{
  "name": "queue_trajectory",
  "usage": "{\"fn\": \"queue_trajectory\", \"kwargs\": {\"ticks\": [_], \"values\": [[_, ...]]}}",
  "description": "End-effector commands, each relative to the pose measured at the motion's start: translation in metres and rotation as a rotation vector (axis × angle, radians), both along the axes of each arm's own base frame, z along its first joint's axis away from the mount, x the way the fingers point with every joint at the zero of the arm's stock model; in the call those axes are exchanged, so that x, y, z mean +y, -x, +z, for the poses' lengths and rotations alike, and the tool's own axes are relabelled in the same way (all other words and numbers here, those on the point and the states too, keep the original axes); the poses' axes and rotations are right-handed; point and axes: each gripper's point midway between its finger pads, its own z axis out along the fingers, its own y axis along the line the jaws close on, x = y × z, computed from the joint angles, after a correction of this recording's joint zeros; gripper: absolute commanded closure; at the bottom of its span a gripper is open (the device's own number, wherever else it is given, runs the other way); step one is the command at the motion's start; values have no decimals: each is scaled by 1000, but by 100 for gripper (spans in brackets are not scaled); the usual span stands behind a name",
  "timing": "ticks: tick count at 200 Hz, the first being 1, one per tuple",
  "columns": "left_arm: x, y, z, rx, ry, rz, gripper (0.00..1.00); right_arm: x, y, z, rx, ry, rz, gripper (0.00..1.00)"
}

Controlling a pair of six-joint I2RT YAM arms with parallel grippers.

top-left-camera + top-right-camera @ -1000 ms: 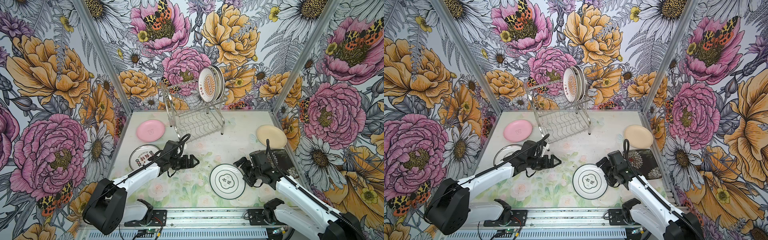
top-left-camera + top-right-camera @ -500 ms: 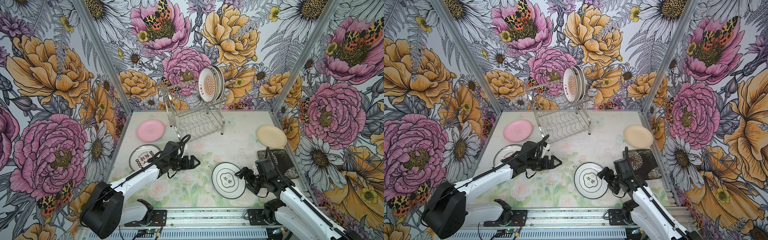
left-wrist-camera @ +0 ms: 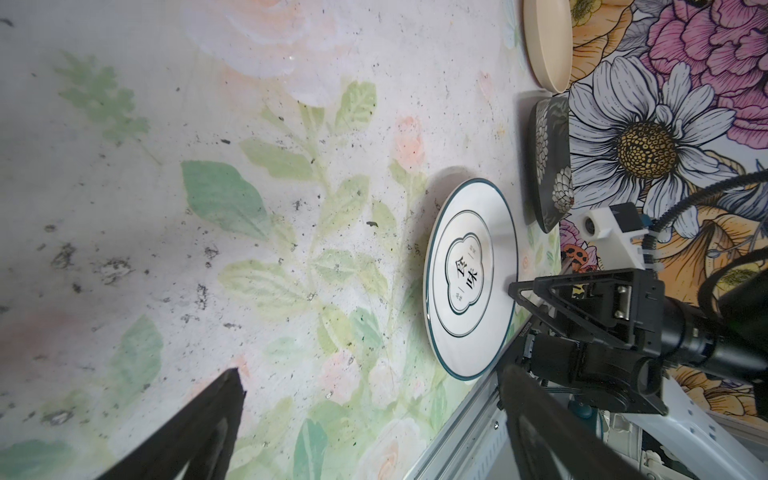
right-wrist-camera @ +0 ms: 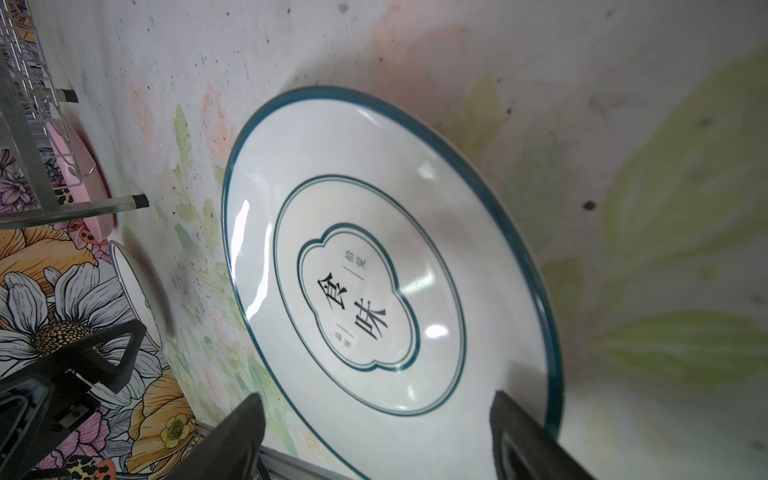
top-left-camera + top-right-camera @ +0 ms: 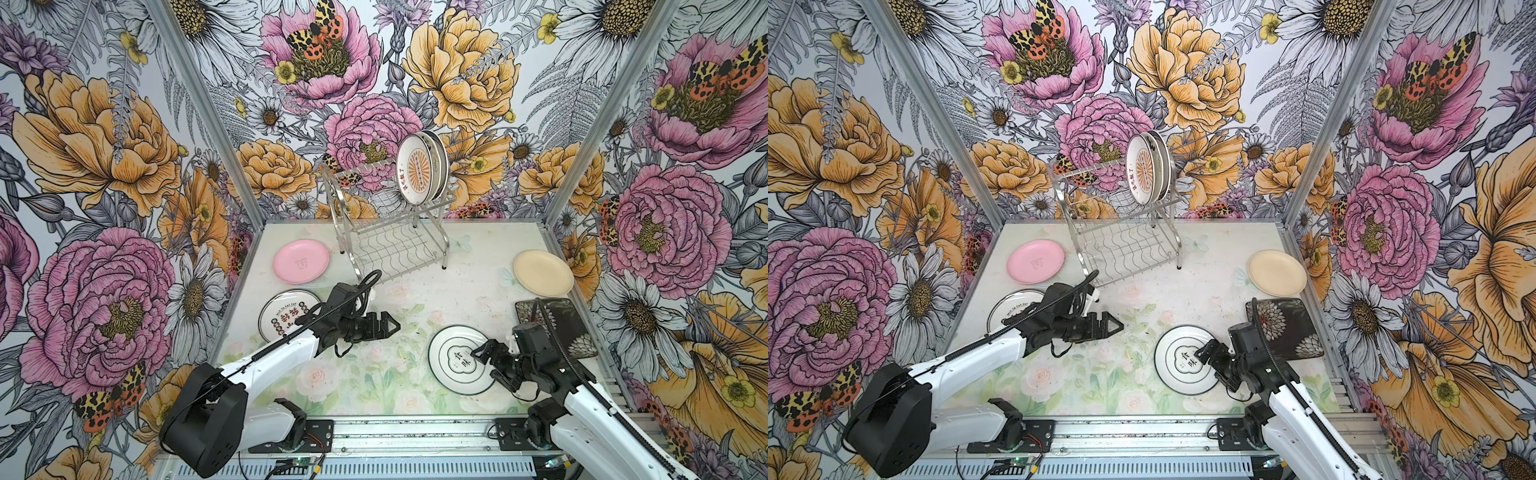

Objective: Load the plates into the dish rack
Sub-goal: 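Drag the teal-rimmed plate with the right gripper toward the left gripper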

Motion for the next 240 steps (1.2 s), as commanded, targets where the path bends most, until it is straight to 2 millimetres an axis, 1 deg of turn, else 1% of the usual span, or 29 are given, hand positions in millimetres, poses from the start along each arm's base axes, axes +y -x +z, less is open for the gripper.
{"fn": "queue_trajectory", "kwargs": {"ticks": [1, 17, 33, 64, 91, 123, 191, 206, 218, 226, 240], "values": [[-4, -4, 6, -24, -3, -14, 3, -20, -3, 18, -36, 101, -58, 14], [-5, -5, 6, -24, -4, -17, 3, -34, -5, 26, -63, 167, -100, 13], [-5, -5, 5, -22, -7, -20, 3, -42, -4, 25, -57, 202, -131, 12], [-6, -6, 3, -21, -9, -26, 3, -45, -1, 5, 21, 238, -136, 9], [-7, -6, 2, -19, -11, -30, 3, -36, -10, -5, 21, 212, -113, 8], [-6, -6, 1, -19, -13, -32, 3, -19, -20, -13, 13, 151, -77, 7], [-5, -5, 0, -16, -14, -23, 3, 31, -43, -3, -61, -14, 55, 7], [-5, -5, 0, -16, -14, -22, 3, 42, -44, -2, -75, -59, 100, 7], [-5, -5, 0, -17, -14, -21, 3, 47, -41, -3, -72, -74, 135, 8], [-5, -5, 0, -17, -12, -22, 3, 48, -38, -6, -66, -76, 156, 8], [-5, -5, 1, -18, -12, -20, 3, 44, -30, -15, -43, -80, 150, 13]]}}
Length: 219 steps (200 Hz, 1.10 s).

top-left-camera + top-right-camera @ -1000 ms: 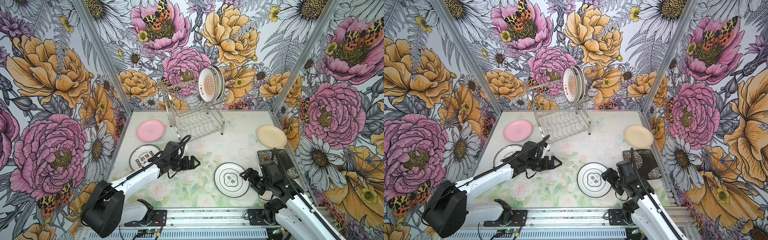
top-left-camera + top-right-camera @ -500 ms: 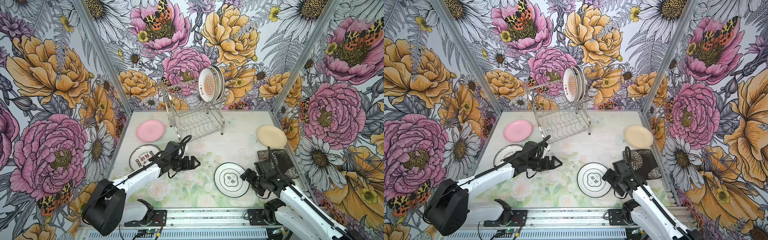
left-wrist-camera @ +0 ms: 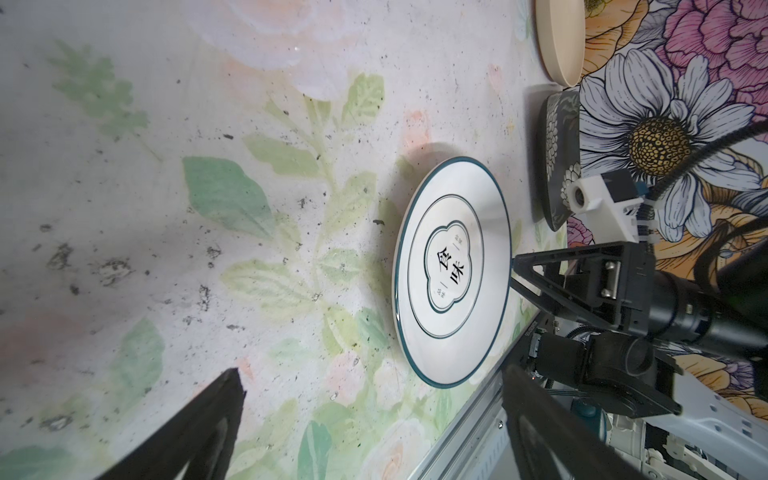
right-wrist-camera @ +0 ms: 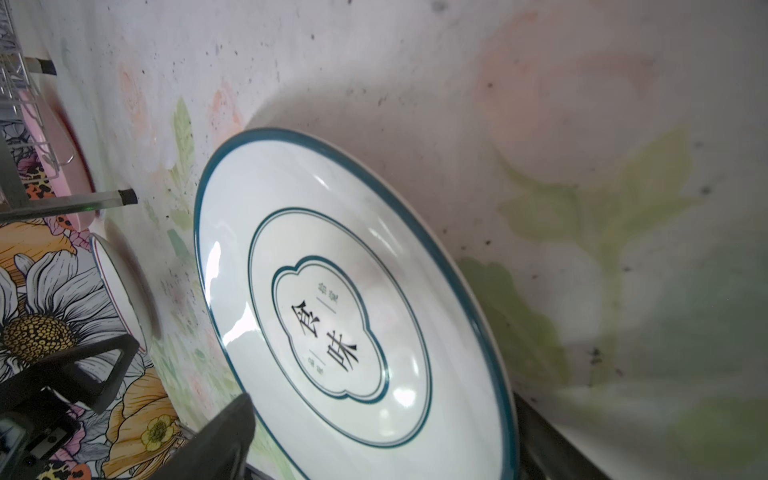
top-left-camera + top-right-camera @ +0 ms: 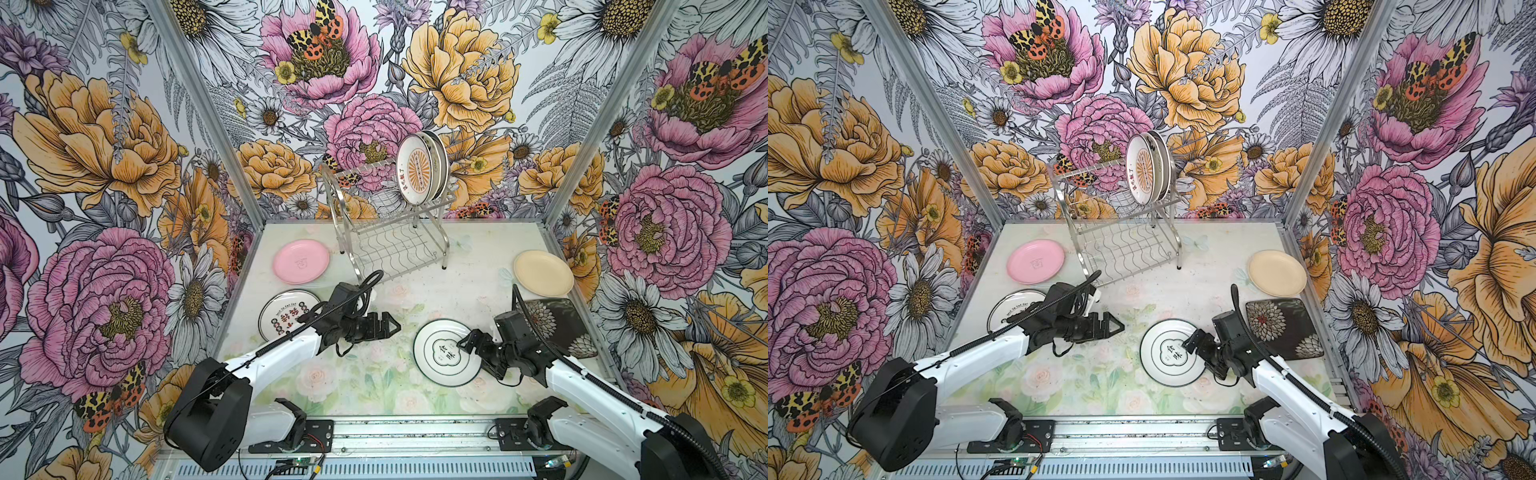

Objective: Load the plates into the dish rack
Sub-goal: 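Drag the teal-rimmed plate with the right gripper toward the left gripper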

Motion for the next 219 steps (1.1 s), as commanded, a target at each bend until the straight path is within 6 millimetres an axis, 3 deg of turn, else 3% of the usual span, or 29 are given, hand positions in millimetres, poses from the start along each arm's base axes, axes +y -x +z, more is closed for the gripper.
{"fn": "queue_trajectory", "kwargs": {"ticks": [1, 43, 81, 118, 197, 219], "values": [[-4, -4, 7, -34, 4, -14, 3, 9, 5, -1, -27, -58, 49, 13], [-4, -1, 9, -35, 11, -15, 3, -7, 24, -21, -11, -78, -37, 26], [-5, 0, 7, -28, 13, -26, 3, -11, 30, -34, 6, -43, -9, 37], [-7, -1, 7, -26, 14, -35, 3, -11, 32, -42, 29, -23, 17, 53], [-6, 0, 10, -35, 21, -35, 3, -8, 27, -38, 1, -25, 42, 100], [-6, 0, 12, -42, 28, -38, 3, -4, 21, -29, -25, -42, 53, 100]]}}
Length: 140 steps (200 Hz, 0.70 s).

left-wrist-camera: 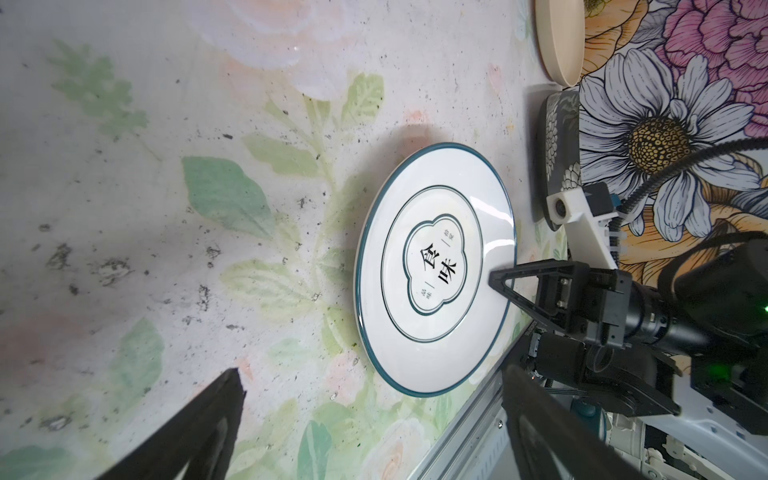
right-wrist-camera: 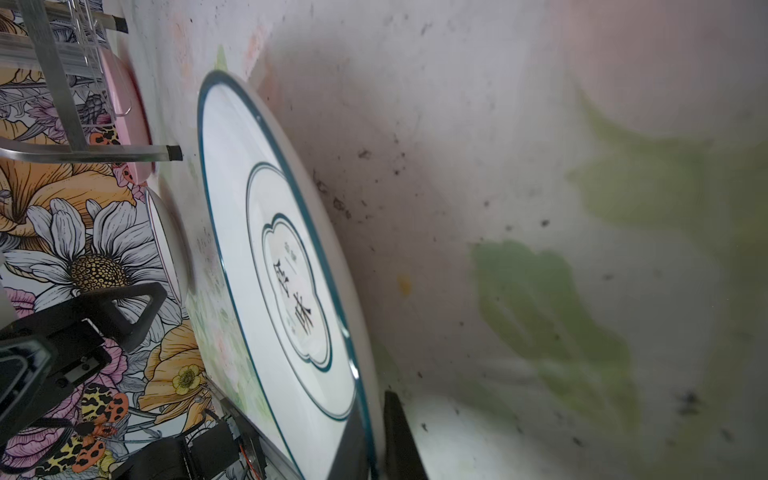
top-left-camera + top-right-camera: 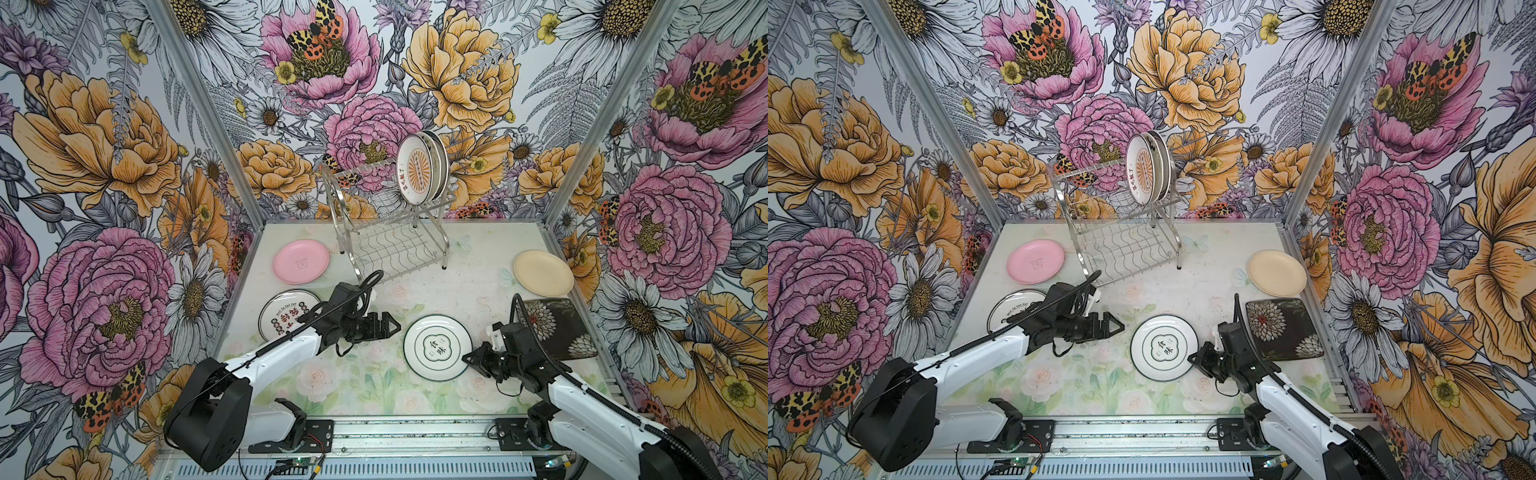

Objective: Load the plates into the dish rack
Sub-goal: 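Drag the teal-rimmed plate with the right gripper toward the left gripper, then grip the plate's opposite rim with the left gripper while the right gripper holds it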

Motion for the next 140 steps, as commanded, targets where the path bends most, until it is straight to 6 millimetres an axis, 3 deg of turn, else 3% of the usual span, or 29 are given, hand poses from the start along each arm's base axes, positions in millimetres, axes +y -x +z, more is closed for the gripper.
{"fn": "queue_trajectory", "kwargs": {"ticks": [1, 33, 89, 140], "values": [[-6, 0, 12, -43, 28, -37, 3, -10, 9, -14, 51, 68, -5, 100], [-7, -1, 20, -64, 104, -33, 3, 2, -6, 13, -16, 22, 29, 100], [-6, -1, 39, -96, 249, -53, 4, 34, -37, 87, -168, -84, 130, 100], [-5, -6, 54, -116, 346, -48, 15, 68, -57, 132, -255, -127, 236, 100]]}}
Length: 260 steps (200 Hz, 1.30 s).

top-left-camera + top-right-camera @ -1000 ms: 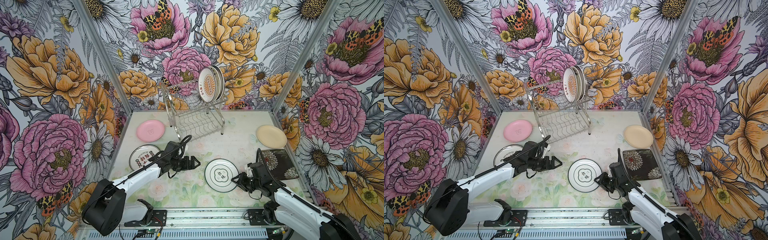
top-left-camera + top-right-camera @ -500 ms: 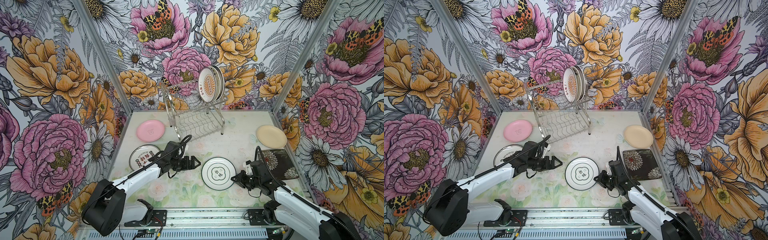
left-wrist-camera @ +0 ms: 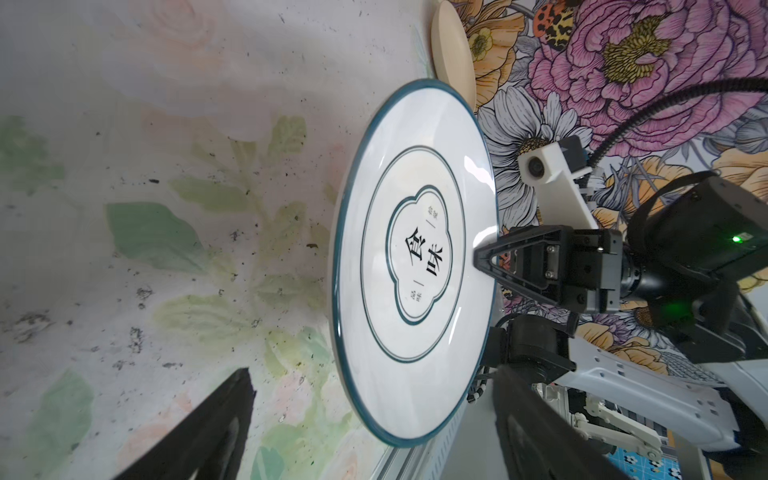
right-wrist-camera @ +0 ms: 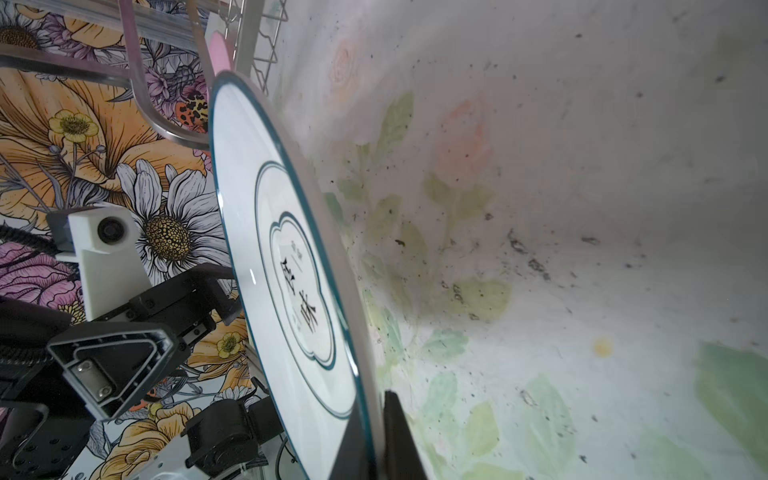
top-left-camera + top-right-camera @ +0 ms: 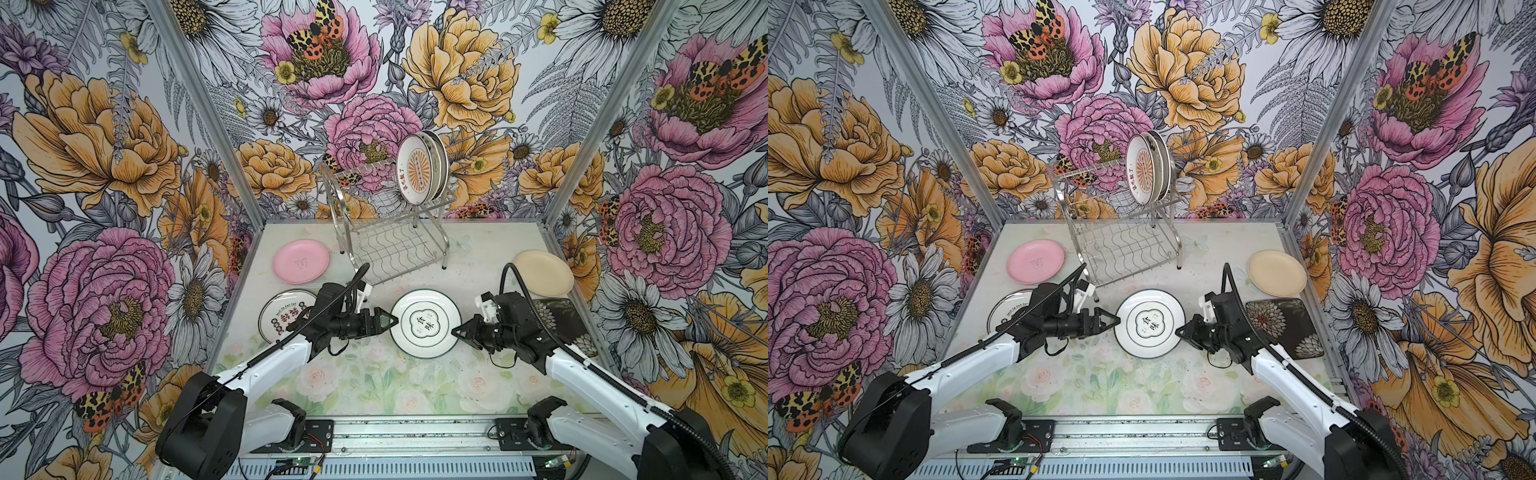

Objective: Load the plates into the dish rack
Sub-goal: 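Grip the plate's opposite rim with the left gripper while the right gripper holds it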

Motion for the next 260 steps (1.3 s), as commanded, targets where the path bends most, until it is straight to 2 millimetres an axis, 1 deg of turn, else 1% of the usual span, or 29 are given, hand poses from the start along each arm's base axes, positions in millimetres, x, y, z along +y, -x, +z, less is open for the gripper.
{"fn": "queue_trajectory", "kwargs": {"ticks": [1, 22, 40, 67, 99, 111, 131, 140, 158, 172, 182, 206, 223, 260], "values": [[-5, -1, 21, -44, 102, -24, 16, 25, -12, 38, -115, -61, 95, 100], [-6, -5, 33, -62, 150, -16, 26, 41, -17, 48, -137, -60, 148, 100], [-5, -9, 40, -79, 165, -5, 37, 53, -19, 49, -141, -61, 182, 100], [1, -10, 48, -93, 186, 17, 56, 61, -25, 55, -160, -68, 202, 100], [6, -7, 51, -102, 197, 35, 80, 69, -30, 68, -197, -97, 233, 100], [8, -7, 52, -105, 205, 46, 88, 73, -30, 72, -209, -107, 251, 95], [9, -6, 57, -112, 226, 55, 100, 78, -33, 80, -243, -135, 271, 83], [8, -5, 60, -114, 236, 53, 100, 81, -36, 85, -263, -149, 276, 77], [8, -4, 65, -118, 250, 48, 100, 87, -40, 96, -305, -185, 291, 71], [7, -3, 67, -119, 258, 44, 100, 94, -45, 105, -335, -232, 298, 69], [7, -2, 67, -116, 260, 44, 100, 97, -49, 106, -338, -253, 295, 68], [8, -3, 66, -111, 258, 53, 100, 101, -57, 107, -350, -267, 288, 69], [9, -3, 65, -108, 256, 64, 100, 102, -58, 108, -360, -267, 289, 71], [11, -6, 61, -99, 249, 85, 99, 101, -57, 108, -366, -249, 304, 83]]}}
